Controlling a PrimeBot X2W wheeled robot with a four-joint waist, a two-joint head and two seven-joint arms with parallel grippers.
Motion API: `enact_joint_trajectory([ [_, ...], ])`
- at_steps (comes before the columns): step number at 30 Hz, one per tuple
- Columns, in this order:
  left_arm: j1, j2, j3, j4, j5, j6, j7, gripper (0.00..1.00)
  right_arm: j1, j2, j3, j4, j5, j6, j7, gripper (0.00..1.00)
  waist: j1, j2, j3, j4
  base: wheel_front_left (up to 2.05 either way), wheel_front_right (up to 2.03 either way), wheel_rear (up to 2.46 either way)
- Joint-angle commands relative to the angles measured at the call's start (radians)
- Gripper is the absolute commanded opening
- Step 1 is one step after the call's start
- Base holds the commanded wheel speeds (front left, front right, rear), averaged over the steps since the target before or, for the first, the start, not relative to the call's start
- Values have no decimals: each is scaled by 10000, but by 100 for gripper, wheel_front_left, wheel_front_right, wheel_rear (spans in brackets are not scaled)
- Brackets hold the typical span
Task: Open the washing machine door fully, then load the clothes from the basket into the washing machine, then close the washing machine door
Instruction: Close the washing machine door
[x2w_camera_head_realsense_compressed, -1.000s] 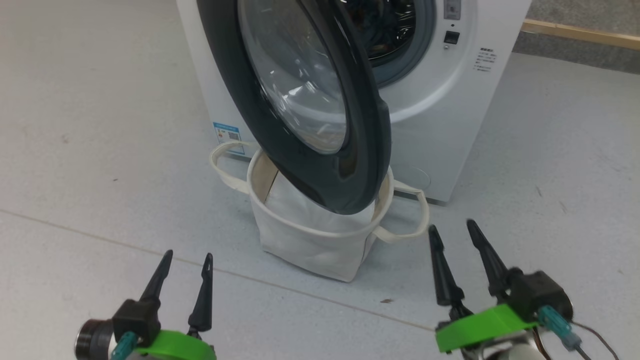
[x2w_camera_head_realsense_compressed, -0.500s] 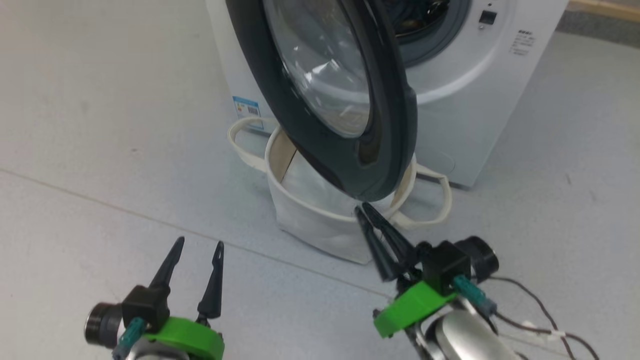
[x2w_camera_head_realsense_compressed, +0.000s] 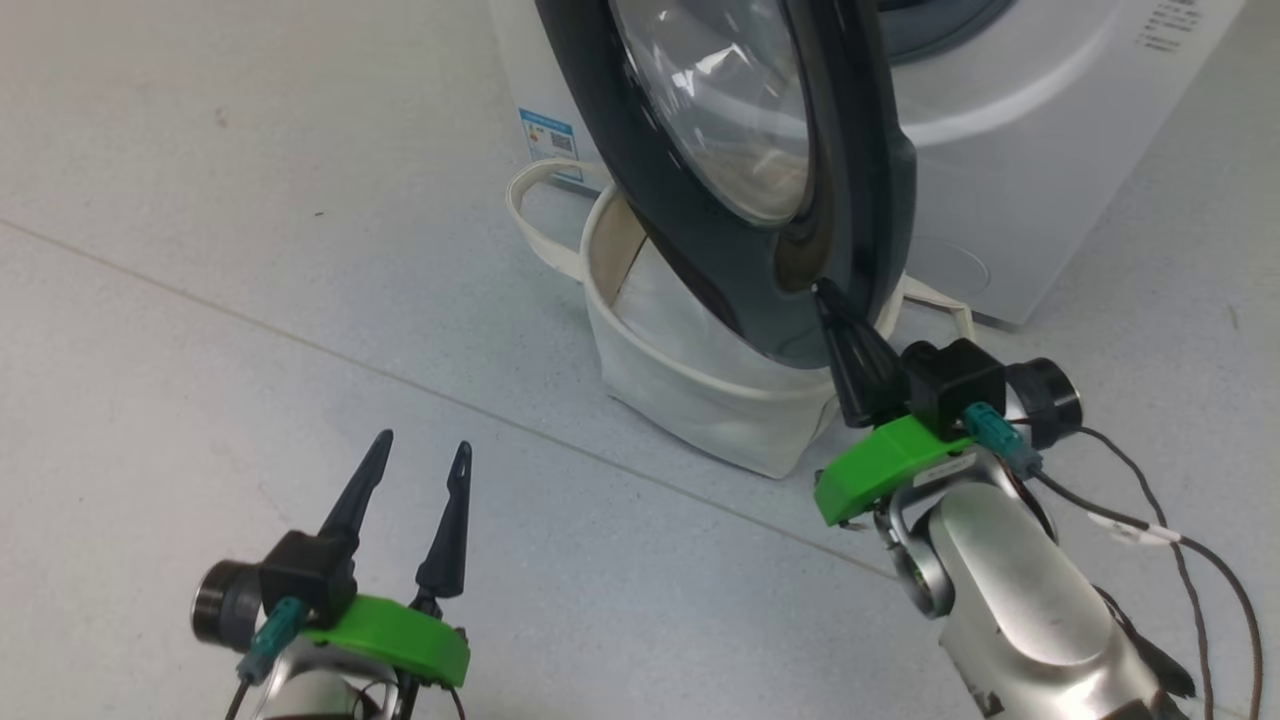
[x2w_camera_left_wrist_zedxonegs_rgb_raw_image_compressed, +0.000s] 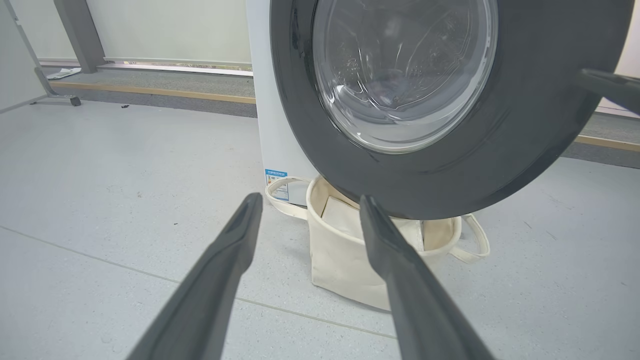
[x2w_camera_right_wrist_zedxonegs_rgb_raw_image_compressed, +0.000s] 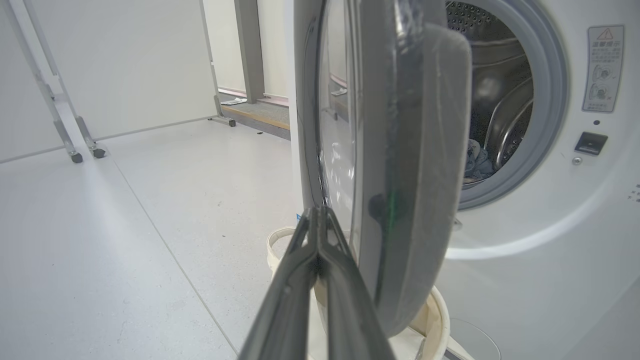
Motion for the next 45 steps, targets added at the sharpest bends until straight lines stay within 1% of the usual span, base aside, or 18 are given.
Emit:
enact_joint_trajectory([
  [1, -379, 69, 283, -267, -103, 4, -118, 100, -284, 139, 22, -198, -93, 2, -48, 0, 0, 0, 74, 94, 0, 0, 0],
  [8, -458, 52, 238, -193, -202, 9, -118, 100, -489, 139, -694, 438, 283, 2, -48, 0, 0, 0, 167, 245, 0, 0, 0],
  [10, -501, 48, 256, -223, -680, -43, -118, 100, -579, 139, -978, 456, 240, 2, -48, 0, 0, 0, 211, 266, 0, 0, 0],
  [13, -558, 46, 201, -286, -770, -64, -118, 100, -667, 139, -1493, 451, 309, 2, -48, 0, 0, 0, 285, 277, 0, 0, 0],
  [16, -587, 45, 154, -277, -807, -63, -118, 100, -801, 139, -2195, 751, 748, 2, -48, 0, 0, 0, 348, 252, 0, 0, 0],
  [25, -766, 44, 73, -368, -972, -51, -118, 100, -1706, 139, -3553, 1369, 173, 2, -48, 0, 0, 0, 750, 288, 0, 0, 0],
  [28, -863, 44, -40, -389, -1074, -57, -118, 100, -2063, 139, -3913, 1711, 612, 2, -48, 0, 0, 0, 912, 359, 0, 0, 0],
  [31, -933, 44, -115, -401, -1156, -35, -118, 100, -2475, 139, -4223, 1886, 390, 2, -48, 0, 0, 0, 1098, 405, 0, 0, 0],
  [35, -1060, 44, -208, -436, -1265, 1, -118, 100, -3019, 139, -4972, 2159, 11, 2, -48, 0, 0, 0, 1397, 507, 0, 0, 0],
  [40, -1280, 44, -344, -489, -1314, 59, -118, 100, -3813, 139, -5902, 2434, -997, 2, -48, 0, 0, 0, 1908, 615, 0, 0, 0],
  [45, -1498, 44, -532, -589, -1542, 130, -118, 100, -4460, 139, -6492, 2565, -1483, 2, -48, 0, 0, 0, 2295, 747, 0, 0, 0],
])
